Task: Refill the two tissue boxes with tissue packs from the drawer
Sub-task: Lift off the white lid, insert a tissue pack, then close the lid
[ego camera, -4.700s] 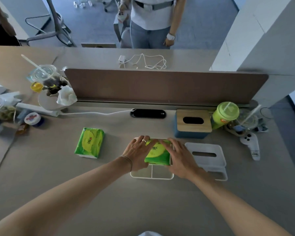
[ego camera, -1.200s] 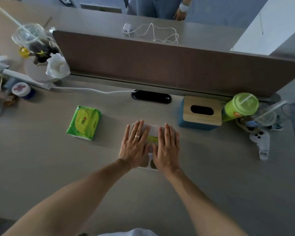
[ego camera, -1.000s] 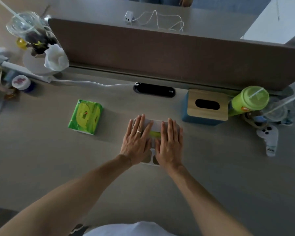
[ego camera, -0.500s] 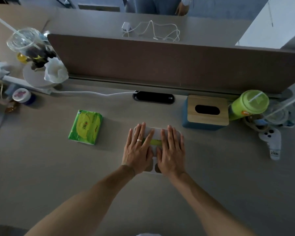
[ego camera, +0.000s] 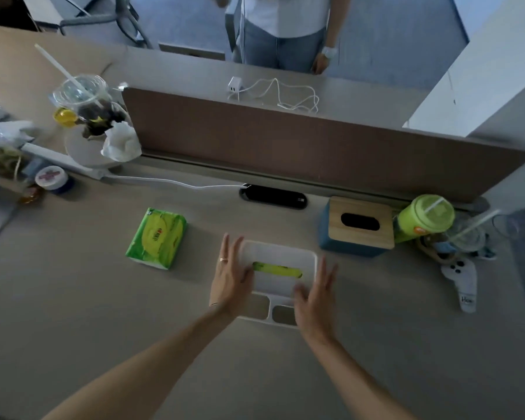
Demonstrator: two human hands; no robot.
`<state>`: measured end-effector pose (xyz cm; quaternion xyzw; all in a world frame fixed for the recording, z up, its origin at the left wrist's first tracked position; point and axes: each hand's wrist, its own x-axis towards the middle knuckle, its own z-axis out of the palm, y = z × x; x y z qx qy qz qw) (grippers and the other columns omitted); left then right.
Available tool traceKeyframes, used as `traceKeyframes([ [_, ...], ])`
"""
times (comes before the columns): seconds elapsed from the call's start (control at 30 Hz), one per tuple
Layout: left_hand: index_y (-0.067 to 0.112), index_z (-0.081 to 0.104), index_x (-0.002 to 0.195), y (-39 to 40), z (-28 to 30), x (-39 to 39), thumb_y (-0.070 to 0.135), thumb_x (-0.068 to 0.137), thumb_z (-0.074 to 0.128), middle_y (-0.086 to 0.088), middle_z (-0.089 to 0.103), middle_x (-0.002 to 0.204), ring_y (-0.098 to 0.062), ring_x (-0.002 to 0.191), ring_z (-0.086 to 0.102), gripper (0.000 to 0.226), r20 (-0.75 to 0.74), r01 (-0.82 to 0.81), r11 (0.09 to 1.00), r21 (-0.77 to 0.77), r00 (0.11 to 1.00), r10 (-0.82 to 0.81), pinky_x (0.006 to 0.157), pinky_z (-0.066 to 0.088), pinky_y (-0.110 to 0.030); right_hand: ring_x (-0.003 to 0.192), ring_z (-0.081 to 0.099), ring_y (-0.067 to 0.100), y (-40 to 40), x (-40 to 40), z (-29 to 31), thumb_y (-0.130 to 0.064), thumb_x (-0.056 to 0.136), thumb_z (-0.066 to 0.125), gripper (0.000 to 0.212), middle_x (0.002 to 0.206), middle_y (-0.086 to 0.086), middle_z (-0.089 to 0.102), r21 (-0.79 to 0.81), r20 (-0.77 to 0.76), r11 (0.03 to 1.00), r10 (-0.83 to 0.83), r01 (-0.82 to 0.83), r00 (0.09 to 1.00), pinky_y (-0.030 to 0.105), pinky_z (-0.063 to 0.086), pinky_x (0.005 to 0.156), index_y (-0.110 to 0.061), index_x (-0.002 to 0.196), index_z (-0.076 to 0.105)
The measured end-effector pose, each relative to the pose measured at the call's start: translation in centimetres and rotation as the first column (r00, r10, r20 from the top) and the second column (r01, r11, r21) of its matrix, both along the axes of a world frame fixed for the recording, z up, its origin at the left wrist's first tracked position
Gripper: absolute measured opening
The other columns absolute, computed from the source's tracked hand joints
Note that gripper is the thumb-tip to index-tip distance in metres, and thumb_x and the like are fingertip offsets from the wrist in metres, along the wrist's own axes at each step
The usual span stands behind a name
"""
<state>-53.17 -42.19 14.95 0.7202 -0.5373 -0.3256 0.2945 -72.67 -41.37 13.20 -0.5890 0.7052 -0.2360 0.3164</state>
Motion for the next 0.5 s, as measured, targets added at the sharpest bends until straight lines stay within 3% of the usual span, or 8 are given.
traceKeyframes([
  [0.07, 0.027, 0.044, 0.144, -0.2, 0.1, -0.2, 0.030, 0.098, 0.044, -0.009, 0.054, 0.140, -0.035, 0.126, 0.053, 0.046, -0.093, -0.164, 0.972, 0.167, 0.979, 0.181, 0.090, 0.045, -0.037, 0.126, 0.058, 0.030, 0.7, 0.3, 0.2, -0.015, 0.097, 0.057, 0.064, 0.146, 0.019, 0.053, 0.176, 0.172, 0.973, -0.182, 0.152, 0.968, 0.037, 0.047, 0.102, -0.018, 0.154, 0.029],
  [0.13, 0.023, 0.053, 0.135, -0.4, 0.1, -0.7, 0.043, 0.100, 0.037, -0.010, 0.064, 0.120, -0.037, 0.116, 0.059, 0.044, -0.140, -0.169, 0.953, 0.251, 0.968, 0.208, 0.079, 0.042, -0.035, 0.100, 0.065, 0.026, 0.6, 0.7, 0.4, -0.013, 0.097, 0.057, 0.056, 0.125, 0.016, 0.066, 0.224, 0.230, 0.947, -0.282, 0.232, 0.931, 0.034, 0.048, 0.087, -0.015, 0.149, 0.038],
  [0.27, 0.018, 0.036, 0.153, -1.9, 1.7, -0.5, 0.040, 0.103, 0.048, -0.014, 0.057, 0.141, -0.035, 0.127, 0.053, 0.056, -0.130, -0.172, 0.945, 0.279, 0.968, 0.214, 0.095, 0.042, -0.035, 0.102, 0.065, 0.028, -1.6, 2.1, 2.1, -0.030, 0.091, 0.059, 0.064, 0.126, 0.014, 0.066, 0.183, 0.221, 0.944, -0.310, 0.273, 0.925, 0.038, 0.051, 0.091, -0.017, 0.150, 0.038],
  [0.4, 0.029, 0.017, 0.159, -5.6, 3.7, 2.2, 0.040, 0.098, 0.055, -0.019, 0.050, 0.146, -0.039, 0.127, 0.053, 0.073, -0.081, -0.154, 0.964, 0.216, 0.981, 0.175, 0.096, 0.042, -0.037, 0.114, 0.064, 0.033, -6.1, 5.1, 4.2, -0.034, 0.094, 0.064, 0.080, 0.138, 0.010, 0.061, 0.166, 0.101, 0.975, -0.168, 0.150, 0.981, 0.041, 0.050, 0.093, -0.028, 0.159, 0.019],
  [0.5, 0.032, 0.010, 0.158, -9.2, 4.6, 5.0, 0.043, 0.092, 0.062, -0.024, 0.050, 0.141, -0.041, 0.121, 0.056, 0.085, -0.009, -0.157, 0.968, 0.198, 0.987, 0.162, 0.094, 0.044, -0.039, 0.120, 0.063, 0.032, -9.5, 8.0, 4.6, -0.049, 0.085, 0.072, 0.100, 0.144, 0.008, 0.058, 0.162, 0.089, 0.985, -0.077, 0.061, 0.993, 0.043, 0.051, 0.095, -0.032, 0.160, 0.008],
])
